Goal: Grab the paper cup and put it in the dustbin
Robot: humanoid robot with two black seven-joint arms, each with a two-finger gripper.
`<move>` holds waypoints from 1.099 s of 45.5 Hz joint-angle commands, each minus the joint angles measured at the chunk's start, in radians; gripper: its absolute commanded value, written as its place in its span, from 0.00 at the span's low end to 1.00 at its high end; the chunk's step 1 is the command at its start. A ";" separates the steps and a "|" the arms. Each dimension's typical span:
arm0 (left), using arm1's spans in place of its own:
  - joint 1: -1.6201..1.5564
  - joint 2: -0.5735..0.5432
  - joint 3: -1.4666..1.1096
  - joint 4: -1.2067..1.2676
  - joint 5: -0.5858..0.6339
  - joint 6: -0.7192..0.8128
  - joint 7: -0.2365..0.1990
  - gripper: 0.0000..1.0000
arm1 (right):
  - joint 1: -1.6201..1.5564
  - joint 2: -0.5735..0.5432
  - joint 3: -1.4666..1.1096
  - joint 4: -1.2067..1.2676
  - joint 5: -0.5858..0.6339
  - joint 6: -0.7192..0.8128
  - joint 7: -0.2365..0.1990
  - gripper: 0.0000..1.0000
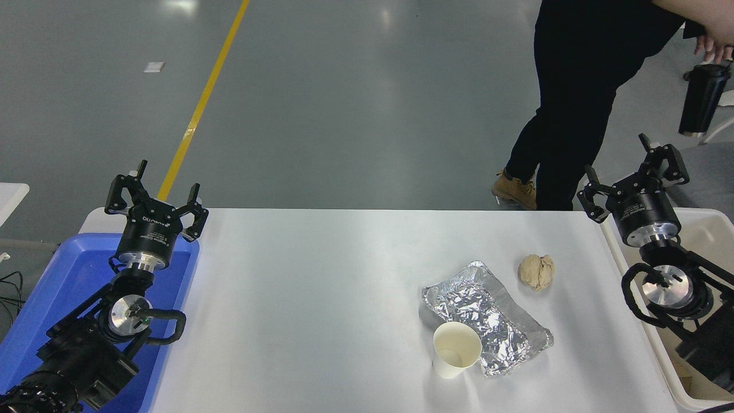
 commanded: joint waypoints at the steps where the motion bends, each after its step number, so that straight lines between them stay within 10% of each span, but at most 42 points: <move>1: 0.001 0.000 0.000 -0.002 0.000 0.000 0.000 0.98 | 0.014 -0.001 -0.025 -0.002 -0.001 -0.003 0.000 1.00; 16: -0.001 0.000 0.000 0.000 0.000 0.000 0.000 0.98 | 0.104 -0.039 -0.155 -0.014 -0.001 -0.011 -0.011 1.00; 35: -0.001 0.000 0.001 -0.002 0.000 -0.002 0.001 0.98 | 0.576 -0.166 -0.906 -0.008 0.083 -0.069 -0.264 1.00; 50: -0.001 0.000 0.003 0.000 0.000 -0.002 0.001 0.98 | 1.031 -0.011 -1.657 0.004 0.125 -0.051 -0.276 1.00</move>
